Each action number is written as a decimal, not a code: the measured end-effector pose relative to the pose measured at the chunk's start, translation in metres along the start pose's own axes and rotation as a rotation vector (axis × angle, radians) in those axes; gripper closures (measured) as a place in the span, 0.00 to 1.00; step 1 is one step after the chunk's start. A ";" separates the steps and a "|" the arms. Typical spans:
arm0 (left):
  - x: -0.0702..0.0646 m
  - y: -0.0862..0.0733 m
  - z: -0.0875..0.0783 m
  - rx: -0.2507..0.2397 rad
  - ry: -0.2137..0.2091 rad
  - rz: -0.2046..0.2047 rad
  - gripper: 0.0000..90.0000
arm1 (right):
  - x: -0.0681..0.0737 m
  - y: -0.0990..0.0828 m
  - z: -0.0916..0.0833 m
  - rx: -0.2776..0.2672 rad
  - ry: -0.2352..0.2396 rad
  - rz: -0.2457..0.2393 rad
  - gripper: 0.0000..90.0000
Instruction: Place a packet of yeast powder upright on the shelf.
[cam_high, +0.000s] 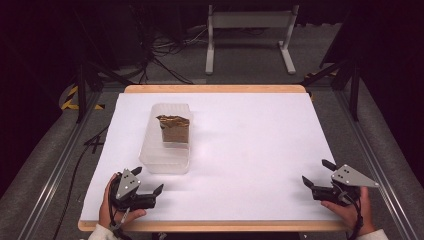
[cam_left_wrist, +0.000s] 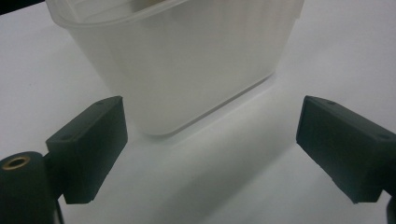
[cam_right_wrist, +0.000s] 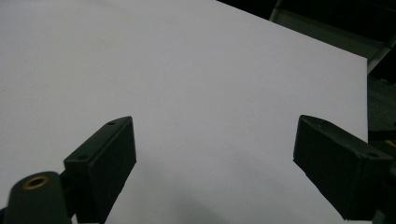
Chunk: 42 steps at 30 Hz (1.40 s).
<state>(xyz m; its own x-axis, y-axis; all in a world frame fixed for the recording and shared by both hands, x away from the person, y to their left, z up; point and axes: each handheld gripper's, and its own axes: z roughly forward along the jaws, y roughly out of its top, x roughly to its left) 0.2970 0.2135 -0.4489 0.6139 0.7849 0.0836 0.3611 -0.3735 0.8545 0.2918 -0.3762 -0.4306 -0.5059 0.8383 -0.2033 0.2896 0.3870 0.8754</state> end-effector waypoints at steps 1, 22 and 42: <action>0.000 0.000 0.000 -0.001 0.000 0.001 0.11 | 0.000 -0.001 -0.001 -0.003 -0.004 0.001 0.15; 0.000 0.000 0.000 -0.006 -0.003 0.005 0.11 | -0.001 -0.003 -0.005 -0.030 -0.009 0.005 0.15; 0.000 0.001 0.001 -0.004 -0.004 0.003 0.11 | 0.000 -0.002 -0.005 -0.028 -0.007 -0.003 0.15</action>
<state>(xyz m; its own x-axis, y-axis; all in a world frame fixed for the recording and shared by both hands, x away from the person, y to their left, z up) 0.2978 0.2129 -0.4485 0.6178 0.7818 0.0844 0.3565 -0.3742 0.8561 0.2874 -0.3784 -0.4304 -0.5011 0.8399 -0.2083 0.2652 0.3782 0.8869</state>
